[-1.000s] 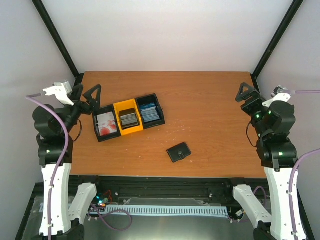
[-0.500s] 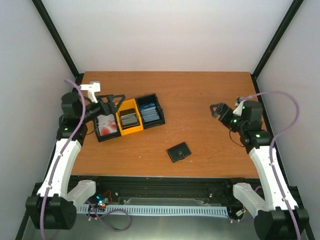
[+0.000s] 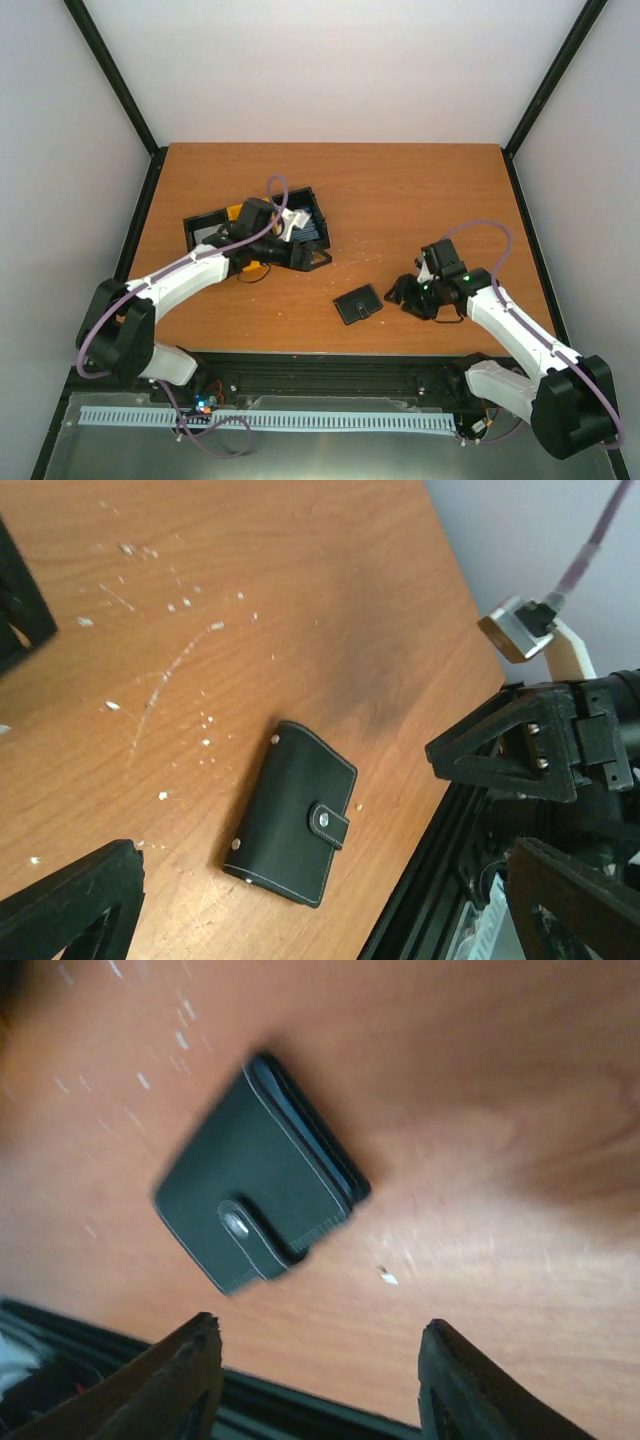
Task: Put the credit cards into the card holder
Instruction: Adjust the card holder at the center of the board.
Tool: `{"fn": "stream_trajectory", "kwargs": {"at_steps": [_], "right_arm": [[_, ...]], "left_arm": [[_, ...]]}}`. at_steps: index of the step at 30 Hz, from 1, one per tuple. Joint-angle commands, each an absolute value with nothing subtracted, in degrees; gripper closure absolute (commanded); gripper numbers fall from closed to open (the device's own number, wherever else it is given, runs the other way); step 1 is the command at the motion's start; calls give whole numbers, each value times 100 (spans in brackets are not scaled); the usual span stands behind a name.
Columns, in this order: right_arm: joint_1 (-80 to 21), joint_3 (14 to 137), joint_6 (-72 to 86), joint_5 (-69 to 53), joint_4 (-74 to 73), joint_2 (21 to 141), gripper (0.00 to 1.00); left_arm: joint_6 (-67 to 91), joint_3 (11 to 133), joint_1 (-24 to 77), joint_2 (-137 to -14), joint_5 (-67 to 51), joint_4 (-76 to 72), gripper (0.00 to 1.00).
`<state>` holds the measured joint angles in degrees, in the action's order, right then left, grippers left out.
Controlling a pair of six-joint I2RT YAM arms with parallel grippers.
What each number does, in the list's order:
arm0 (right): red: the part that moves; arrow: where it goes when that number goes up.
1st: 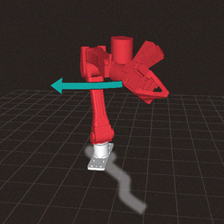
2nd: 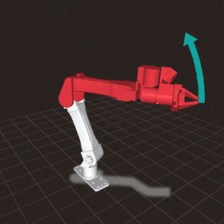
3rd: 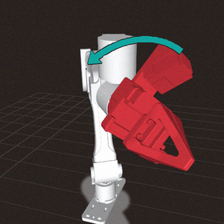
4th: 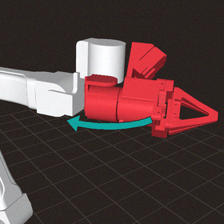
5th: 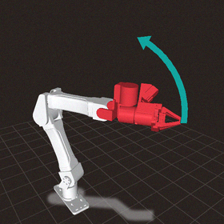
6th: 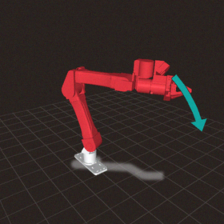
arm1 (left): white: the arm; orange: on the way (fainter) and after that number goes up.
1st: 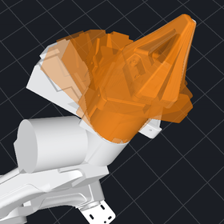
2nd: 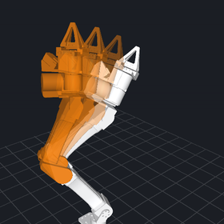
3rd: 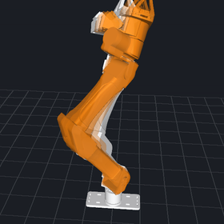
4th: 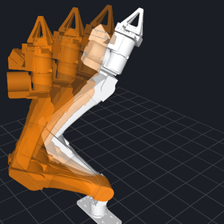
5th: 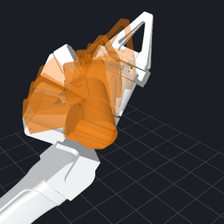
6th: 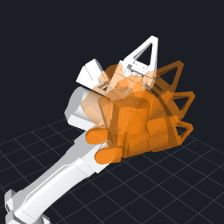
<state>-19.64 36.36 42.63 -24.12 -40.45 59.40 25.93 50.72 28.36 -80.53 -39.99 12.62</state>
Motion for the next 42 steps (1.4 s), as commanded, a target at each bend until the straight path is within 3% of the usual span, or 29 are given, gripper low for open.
{"fn": "stream_trajectory", "kwargs": {"at_steps": [1, 8, 18, 26, 30, 34, 42], "right_arm": [[-2284, 3225, 4548, -2572, -4118, 6133, 50], [-2597, 3033, 4887, -2943, -2725, 7082, 52], [-2634, 3267, 4796, -2390, -2025, 7785, 65], [-2639, 4323, 4039, -1955, -1981, 9026, 75], [-2661, 5057, 3679, -1835, -2176, 9616, 76], [-2801, 5413, 3534, -1249, -2692, 9559, 73], [-3537, 5700, 3547, -4, -4089, 8684, 55]], "left_arm": [[2036, 5327, 3199, -8271, -3696, 1496, 0], [1827, 5332, 3435, -8620, -3832, 1555, 0], [2033, 5182, 3471, -9012, -3848, 1272, 13], [2101, 5097, 3479, -9235, -3706, 1210, 23], [2411, 5059, 3520, -9361, -3037, 1184, 28], [2967, 4881, 3524, -9453, -2794, 973, 29], [3629, 4473, 3577, -9141, -2762, 182, 30]]}}
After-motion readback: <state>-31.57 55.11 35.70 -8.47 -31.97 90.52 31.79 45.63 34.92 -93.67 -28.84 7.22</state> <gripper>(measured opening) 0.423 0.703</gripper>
